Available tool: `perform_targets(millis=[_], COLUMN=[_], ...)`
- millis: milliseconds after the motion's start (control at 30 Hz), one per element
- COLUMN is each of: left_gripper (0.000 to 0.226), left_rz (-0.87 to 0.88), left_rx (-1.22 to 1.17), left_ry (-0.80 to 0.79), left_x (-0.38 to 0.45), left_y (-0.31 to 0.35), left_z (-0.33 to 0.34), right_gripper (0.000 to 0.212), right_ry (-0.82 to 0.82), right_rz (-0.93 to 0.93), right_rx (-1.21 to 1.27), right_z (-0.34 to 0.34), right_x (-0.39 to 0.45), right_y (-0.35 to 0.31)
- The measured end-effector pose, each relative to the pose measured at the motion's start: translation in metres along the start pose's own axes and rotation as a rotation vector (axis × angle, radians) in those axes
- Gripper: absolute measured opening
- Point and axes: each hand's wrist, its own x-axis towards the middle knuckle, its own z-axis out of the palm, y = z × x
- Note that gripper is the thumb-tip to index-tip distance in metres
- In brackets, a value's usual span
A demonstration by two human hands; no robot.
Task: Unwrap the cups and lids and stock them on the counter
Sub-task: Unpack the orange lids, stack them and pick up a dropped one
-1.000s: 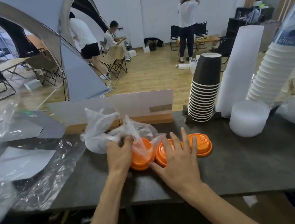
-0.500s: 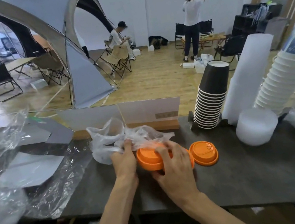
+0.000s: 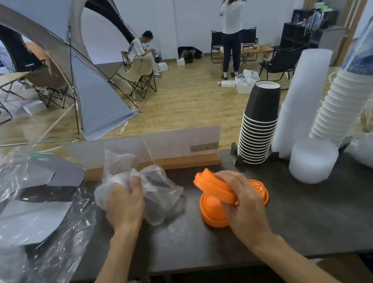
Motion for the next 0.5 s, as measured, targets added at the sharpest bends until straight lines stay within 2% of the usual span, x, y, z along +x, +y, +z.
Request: perform_targets(millis=[33, 67, 100, 167, 267, 300, 367, 400, 433, 500], left_gripper=[0.068, 0.079, 0.088, 0.097, 0.090, 0.083, 0.070, 0.066, 0.065, 0.073], left_rz=[0.079, 0.087, 0.064, -0.006, 0.018, 0.104, 0.397, 0.562, 0.696, 0.808], left_rx=[0.283, 0.483, 0.578, 0.551, 0.331, 0.299, 0.231, 0.166, 0.104, 0.061], left_ry=[-0.043, -0.104, -0.153, -0.109, 0.142, 0.215, 0.300, 0.246, 0.106, -0.300], left_x=[0.003, 0.004, 0.004, -0.001, -0.018, -0.025, -0.047, -0.056, -0.064, -0.077], left_y=[-0.007, -0.011, -0.016, -0.018, -0.008, -0.004, 0.011, 0.018, 0.027, 0.042], left_z=[-0.007, -0.013, -0.015, -0.022, -0.033, -0.034, -0.033, -0.029, -0.024, -0.009], right_gripper=[0.040, 0.039, 0.043, 0.049, 0.050, 0.051, 0.056, 0.059, 0.060, 0.059], right_ry=[0.069, 0.115, 0.133, 0.103, -0.026, -0.068, -0.147, -0.183, -0.213, -0.248], right_rz=[0.031, 0.064, 0.097, 0.135, 0.135, 0.134, 0.127, 0.118, 0.106, 0.071], right_rx=[-0.010, -0.012, 0.000, 0.036, -0.001, -0.026, -0.049, -0.057, -0.066, -0.066], right_z=[-0.008, -0.013, -0.018, -0.023, -0.020, -0.018, -0.014, -0.013, -0.014, -0.016], right_x=[0.005, 0.008, 0.011, 0.014, 0.011, 0.009, 0.005, 0.004, 0.004, 0.006], right_y=[0.006, 0.013, 0.019, 0.027, 0.038, 0.041, 0.042, 0.042, 0.042, 0.043])
